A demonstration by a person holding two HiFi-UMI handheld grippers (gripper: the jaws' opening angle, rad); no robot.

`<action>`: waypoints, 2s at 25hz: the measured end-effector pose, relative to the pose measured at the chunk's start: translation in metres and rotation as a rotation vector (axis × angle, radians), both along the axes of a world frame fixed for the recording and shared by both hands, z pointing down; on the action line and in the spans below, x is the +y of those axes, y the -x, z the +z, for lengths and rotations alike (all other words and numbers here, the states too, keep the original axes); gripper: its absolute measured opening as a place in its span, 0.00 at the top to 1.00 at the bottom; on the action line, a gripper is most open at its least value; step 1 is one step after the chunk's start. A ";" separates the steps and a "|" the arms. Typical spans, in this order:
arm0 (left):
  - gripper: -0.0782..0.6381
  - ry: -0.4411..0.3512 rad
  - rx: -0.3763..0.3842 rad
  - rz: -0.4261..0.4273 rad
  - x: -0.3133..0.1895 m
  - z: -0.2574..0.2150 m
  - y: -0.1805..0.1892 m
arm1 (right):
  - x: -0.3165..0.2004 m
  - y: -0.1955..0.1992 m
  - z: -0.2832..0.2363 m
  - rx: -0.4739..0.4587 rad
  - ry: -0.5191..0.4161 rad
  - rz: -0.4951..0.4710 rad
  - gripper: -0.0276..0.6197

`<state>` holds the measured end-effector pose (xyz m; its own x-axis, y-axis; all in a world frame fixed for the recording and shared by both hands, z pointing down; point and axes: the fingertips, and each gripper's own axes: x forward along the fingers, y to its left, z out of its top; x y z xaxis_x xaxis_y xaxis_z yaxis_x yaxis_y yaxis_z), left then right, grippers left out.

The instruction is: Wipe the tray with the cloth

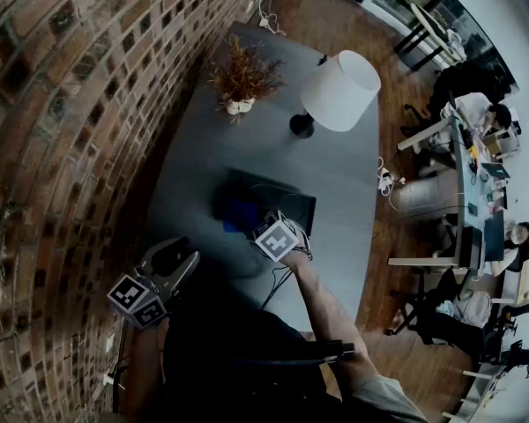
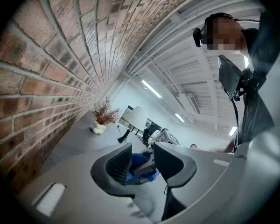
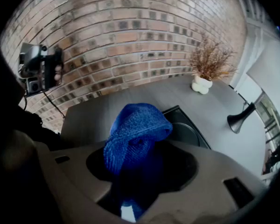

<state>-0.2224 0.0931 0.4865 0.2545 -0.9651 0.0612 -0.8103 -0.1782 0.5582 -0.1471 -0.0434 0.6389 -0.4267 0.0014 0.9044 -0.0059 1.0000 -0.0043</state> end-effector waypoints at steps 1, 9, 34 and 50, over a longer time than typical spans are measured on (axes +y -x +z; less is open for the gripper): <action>0.70 -0.005 -0.005 0.007 -0.002 -0.001 0.002 | -0.022 0.006 -0.007 -0.037 -0.045 0.057 0.64; 0.70 -0.032 -0.008 0.042 -0.013 -0.007 -0.004 | -0.103 0.036 0.003 -0.062 -0.099 0.276 0.64; 0.70 0.008 -0.024 0.108 -0.026 0.000 -0.023 | -0.014 -0.025 0.002 -0.070 -0.150 0.034 0.64; 0.70 0.018 -0.033 0.149 -0.031 -0.004 -0.044 | -0.098 -0.047 0.007 -0.109 -0.185 0.286 0.63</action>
